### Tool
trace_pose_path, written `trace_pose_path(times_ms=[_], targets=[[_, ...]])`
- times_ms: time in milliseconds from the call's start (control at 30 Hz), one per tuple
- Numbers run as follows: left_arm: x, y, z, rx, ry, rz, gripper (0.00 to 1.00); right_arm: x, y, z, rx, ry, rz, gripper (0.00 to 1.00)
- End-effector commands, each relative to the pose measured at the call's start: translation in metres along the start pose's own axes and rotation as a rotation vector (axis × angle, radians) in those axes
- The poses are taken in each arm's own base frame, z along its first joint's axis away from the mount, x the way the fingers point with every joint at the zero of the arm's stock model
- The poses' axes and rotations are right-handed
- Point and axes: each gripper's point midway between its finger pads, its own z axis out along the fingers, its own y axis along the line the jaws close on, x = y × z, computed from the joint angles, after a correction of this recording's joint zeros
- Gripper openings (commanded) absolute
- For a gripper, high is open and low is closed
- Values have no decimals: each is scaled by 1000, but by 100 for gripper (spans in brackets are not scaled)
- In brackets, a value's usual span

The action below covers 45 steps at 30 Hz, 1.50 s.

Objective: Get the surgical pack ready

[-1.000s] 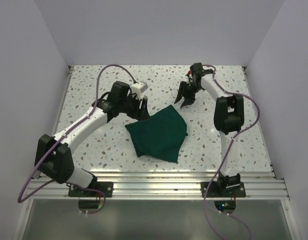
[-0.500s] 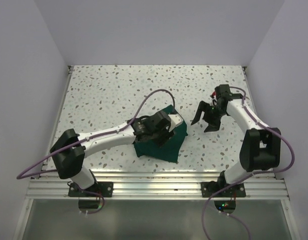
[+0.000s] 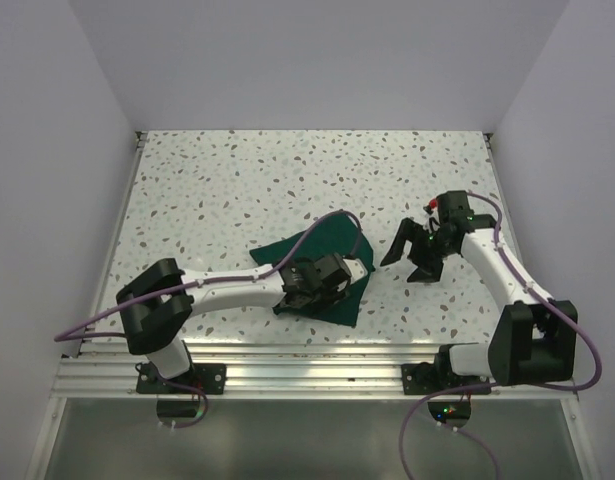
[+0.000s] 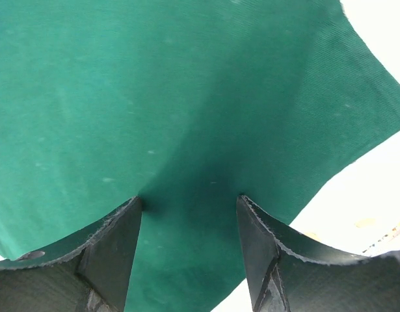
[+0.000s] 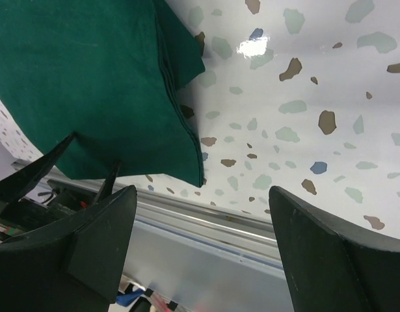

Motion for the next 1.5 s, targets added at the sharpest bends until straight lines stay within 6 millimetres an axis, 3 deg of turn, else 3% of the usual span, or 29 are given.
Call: trace_pose_path(times_ms=[0,167,433,733,800,1033,1233,1467], targets=[[-12,-6,-1,-13,-39,7,64,2,8,-3,-54,-17,-1,86],[-6,-8,-2,-43,-21,9,64,5,8,-2,-62,-16,-1,87],[14,12,13,-185,50,86,61,6,9,0,-68,-6,-2,88],[-3,23,7,-245,25,86,53,9,8,1,-69,-1,6,91],[-9,24,5,-244,13,84,50,11,6,2,-66,5,9,99],[-19,26,1,-248,2,109,36,13,6,9,-72,36,33,99],[-16,23,10,-236,25,133,27,8,21,3,-118,39,11,99],[-22,14,12,-183,15,136,18,17,36,16,-199,44,183,99]])
